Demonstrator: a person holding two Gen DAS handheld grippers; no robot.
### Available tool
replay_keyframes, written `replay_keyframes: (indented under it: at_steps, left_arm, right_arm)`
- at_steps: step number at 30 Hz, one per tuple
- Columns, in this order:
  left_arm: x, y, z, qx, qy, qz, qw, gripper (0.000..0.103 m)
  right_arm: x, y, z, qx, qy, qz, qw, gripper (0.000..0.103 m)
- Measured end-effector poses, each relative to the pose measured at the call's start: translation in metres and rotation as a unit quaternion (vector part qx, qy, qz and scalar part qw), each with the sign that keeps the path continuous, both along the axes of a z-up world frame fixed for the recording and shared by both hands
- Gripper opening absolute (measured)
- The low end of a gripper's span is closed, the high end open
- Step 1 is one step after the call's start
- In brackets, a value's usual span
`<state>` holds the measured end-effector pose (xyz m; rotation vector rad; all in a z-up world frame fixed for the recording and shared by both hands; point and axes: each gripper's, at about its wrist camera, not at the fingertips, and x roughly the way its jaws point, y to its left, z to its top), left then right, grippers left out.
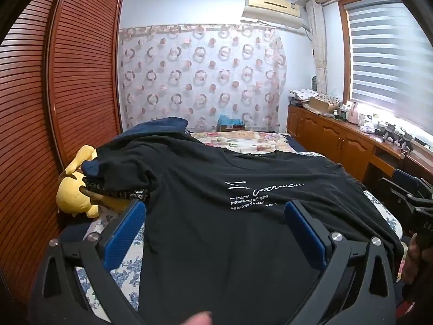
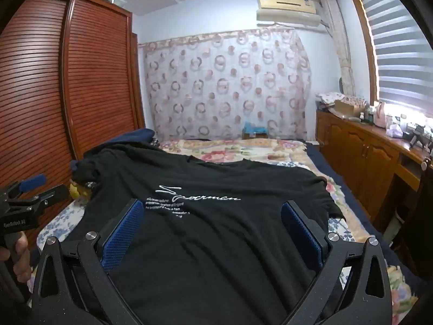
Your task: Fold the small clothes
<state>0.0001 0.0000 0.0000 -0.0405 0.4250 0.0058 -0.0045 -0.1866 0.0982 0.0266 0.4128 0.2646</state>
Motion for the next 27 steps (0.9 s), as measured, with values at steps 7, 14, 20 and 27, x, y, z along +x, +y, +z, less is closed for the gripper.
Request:
replay_keyframes:
  at_steps: [7,14,20,27]
  left_arm:
    - [-0.001,-0.001,0.0,0.003,-0.007,0.001,1.0,0.103]
    - [-0.002,0.001,0.014,0.004,-0.009,-0.001,1.0,0.103]
    - [-0.002,0.0,0.013,0.005,-0.011,0.0,0.9999,0.103]
    - [-0.004,-0.002,0.011,0.006,-0.013,0.0,0.9999,0.103]
  right_arm:
    - [-0.001,0.001,0.0,-0.003,0.001,0.001,1.0,0.103]
    - [-0.001,0.001,0.001,-0.002,0.001,0.002,1.0,0.103]
    - [-0.001,0.001,0.001,-0.002,0.001,0.002,1.0,0.103]
    - [-0.001,0.002,0.001,-0.002,0.001,0.003,1.0,0.103]
